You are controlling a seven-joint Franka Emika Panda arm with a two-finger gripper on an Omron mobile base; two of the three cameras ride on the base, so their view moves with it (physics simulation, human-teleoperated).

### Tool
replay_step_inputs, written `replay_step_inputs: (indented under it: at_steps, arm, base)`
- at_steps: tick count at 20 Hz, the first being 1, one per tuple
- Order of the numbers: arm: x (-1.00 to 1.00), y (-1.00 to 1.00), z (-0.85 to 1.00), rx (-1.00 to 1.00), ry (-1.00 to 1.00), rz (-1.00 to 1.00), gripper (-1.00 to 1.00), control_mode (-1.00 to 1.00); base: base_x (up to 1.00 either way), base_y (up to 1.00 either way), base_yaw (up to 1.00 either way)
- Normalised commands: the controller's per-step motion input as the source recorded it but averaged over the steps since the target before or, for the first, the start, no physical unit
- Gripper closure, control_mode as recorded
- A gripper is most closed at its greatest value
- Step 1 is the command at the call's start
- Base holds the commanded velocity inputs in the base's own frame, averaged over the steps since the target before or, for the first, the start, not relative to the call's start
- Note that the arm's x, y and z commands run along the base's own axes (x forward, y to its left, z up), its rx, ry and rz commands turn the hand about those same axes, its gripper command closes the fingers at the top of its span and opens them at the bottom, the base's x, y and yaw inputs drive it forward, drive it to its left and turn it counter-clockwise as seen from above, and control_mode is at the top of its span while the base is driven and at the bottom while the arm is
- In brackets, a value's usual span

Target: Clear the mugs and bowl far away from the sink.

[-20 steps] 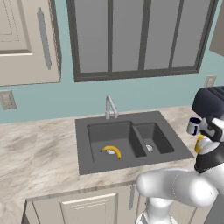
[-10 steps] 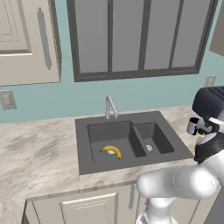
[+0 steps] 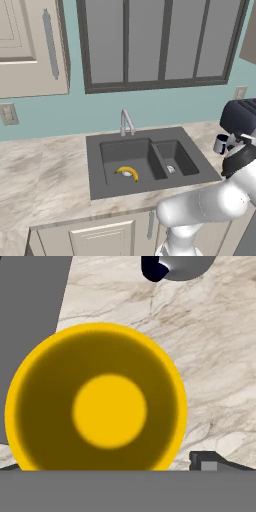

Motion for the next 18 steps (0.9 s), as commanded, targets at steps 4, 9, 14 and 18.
replay_step_inputs:
  at_steps: [4,9,14,18]
  arm:
    - [0.0,0.13,-0.14,0.0,0.0,0.03,1.0,-1.0]
    - [-0.12,0.24,-0.14,0.0,0.0,0.03,1.0,-1.0]
    - [-0.2,0.24,-0.19,0.0,0.0,0.02,1.0,-1.0]
    - [-0.17,0.11,-0.26,0.0,0.07,0.0,1.0,-1.0]
  base:
    - [0.0,0.0,0.0]
    - [0.0,0.0,0.0]
    - [0.0,0.0,0.0]
    - [0.0,0.0,0.0]
